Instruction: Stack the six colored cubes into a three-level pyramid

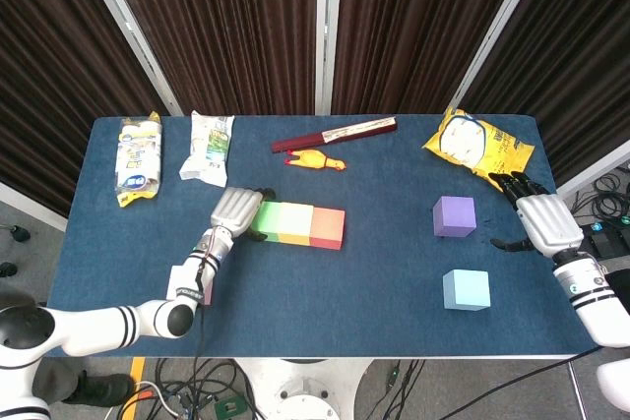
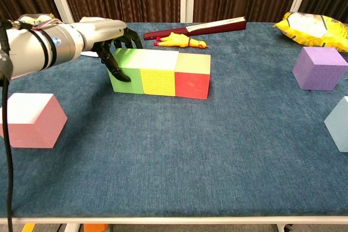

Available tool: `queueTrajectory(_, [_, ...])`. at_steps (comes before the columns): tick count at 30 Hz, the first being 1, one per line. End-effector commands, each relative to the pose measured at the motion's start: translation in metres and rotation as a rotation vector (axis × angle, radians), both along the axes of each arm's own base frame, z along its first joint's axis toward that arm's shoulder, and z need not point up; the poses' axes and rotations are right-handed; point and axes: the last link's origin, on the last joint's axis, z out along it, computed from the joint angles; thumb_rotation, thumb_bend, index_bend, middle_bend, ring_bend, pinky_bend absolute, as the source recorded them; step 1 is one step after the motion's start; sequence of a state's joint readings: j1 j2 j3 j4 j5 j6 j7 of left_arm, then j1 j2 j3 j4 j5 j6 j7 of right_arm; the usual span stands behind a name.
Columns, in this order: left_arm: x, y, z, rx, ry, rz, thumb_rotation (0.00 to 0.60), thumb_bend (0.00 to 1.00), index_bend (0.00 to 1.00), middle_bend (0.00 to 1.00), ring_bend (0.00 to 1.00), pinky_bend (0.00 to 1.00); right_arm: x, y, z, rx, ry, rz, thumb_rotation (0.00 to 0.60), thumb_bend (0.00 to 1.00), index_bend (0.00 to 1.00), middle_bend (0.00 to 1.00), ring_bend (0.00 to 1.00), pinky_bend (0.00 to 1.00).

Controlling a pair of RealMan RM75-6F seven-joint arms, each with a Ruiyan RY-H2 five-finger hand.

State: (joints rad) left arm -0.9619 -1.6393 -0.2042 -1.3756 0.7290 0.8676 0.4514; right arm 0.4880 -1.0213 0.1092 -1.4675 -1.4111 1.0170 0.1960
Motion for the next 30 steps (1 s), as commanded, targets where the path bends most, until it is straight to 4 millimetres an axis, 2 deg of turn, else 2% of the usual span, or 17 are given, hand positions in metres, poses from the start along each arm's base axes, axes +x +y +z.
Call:
queueTrajectory(1, [0.001,0.0,0.0,-0.002,-0.006,0.004,0.6,0.15,0.22,0.31,0.37,0.56,0.0,0.0,0.0,0.0,0.0,0.001,0.6,0.06,0.0,0.09,0.05,0.19])
queueTrajectory(12, [-0.002,-0.005,0.004,-0.017,-0.002,0.019,0.6,0.13,0.09,0.19,0.25,0.49,-0.001,0.002,0.001,-0.003,-0.005,0.001,0.6,0.07,0.0,0.09,0.05,0.19])
queueTrajectory(17, [-0.006,-0.007,0.01,-0.01,-0.008,0.032,0.6,0.13,0.08,0.15,0.19,0.44,-0.001,0.003,0.0,-0.003,-0.008,0.002,0.6,0.07,0.0,0.09,0.05,0.19])
queueTrajectory(23, [-0.007,-0.01,0.019,-0.014,-0.028,0.033,0.6,0.13,0.07,0.15,0.19,0.43,-0.001,0.004,0.001,-0.007,-0.011,0.005,0.6,0.07,0.0,0.09,0.05,0.19])
queueTrajectory(26, [-0.006,-0.013,0.029,-0.009,-0.053,0.027,0.6,0.13,0.07,0.15,0.19,0.42,0.0,0.005,0.002,-0.009,-0.011,0.008,0.6,0.07,0.0,0.09,0.05,0.19])
queueTrajectory(30, [-0.017,-0.014,0.053,0.031,-0.069,0.027,0.6,0.13,0.08,0.15,0.19,0.41,0.001,0.007,0.005,-0.017,-0.013,0.011,0.6,0.07,0.0,0.09,0.05,0.19])
